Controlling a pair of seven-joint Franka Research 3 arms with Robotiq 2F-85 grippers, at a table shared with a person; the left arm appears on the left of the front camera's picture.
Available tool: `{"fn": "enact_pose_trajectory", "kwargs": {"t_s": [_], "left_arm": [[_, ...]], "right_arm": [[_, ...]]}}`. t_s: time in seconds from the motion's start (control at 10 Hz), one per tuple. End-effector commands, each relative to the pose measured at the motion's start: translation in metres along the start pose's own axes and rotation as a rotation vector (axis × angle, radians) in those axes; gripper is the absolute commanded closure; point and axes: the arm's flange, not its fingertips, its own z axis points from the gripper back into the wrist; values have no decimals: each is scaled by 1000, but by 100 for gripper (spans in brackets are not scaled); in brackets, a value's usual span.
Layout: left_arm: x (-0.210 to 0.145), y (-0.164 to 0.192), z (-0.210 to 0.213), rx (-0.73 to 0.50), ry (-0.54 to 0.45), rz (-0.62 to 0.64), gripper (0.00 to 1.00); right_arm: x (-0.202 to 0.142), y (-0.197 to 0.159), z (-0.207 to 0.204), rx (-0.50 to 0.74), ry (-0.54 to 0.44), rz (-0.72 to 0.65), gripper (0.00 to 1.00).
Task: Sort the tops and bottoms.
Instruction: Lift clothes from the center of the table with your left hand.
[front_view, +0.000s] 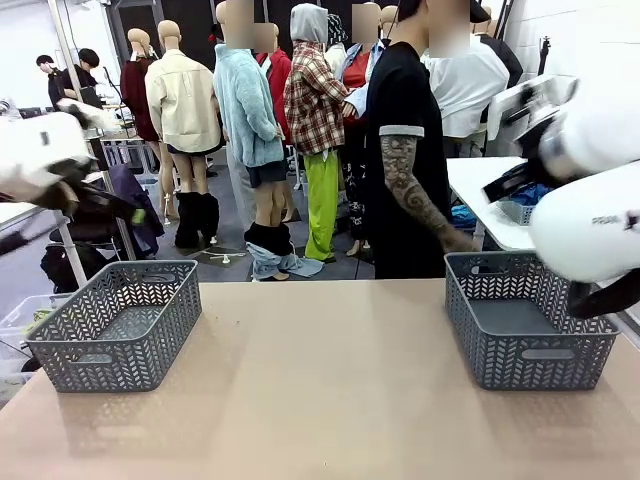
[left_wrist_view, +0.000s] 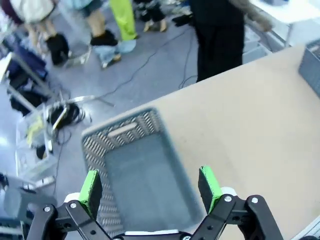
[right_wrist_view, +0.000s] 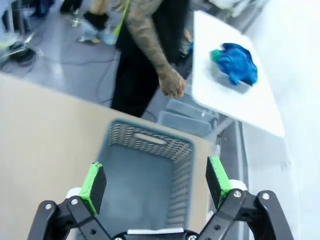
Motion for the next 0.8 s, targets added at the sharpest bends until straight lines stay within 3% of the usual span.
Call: {"fn": "enact_pose_trajectory", "kwargs": {"t_s": [0.0,0.3,0.5,0.6,0.7], "left_arm": [[-82,38,24,59,114,185,0],[-137,125,23,87,223,451,0],[-158,154,18,34,225,522,0],[-157,159,9,-1,232,526,0],[-136,175,26,79,253,511,0]], "right_arm": [[-87,-15,16,-89,44,-131,0],[-142,-66,4,-95,98,-319,0],[-165,-77,-24,-46,154,-387,0],[-171,-79,-30,-18,140,-350,0],[-80,-118,-48,-99,180,-355,0]]}}
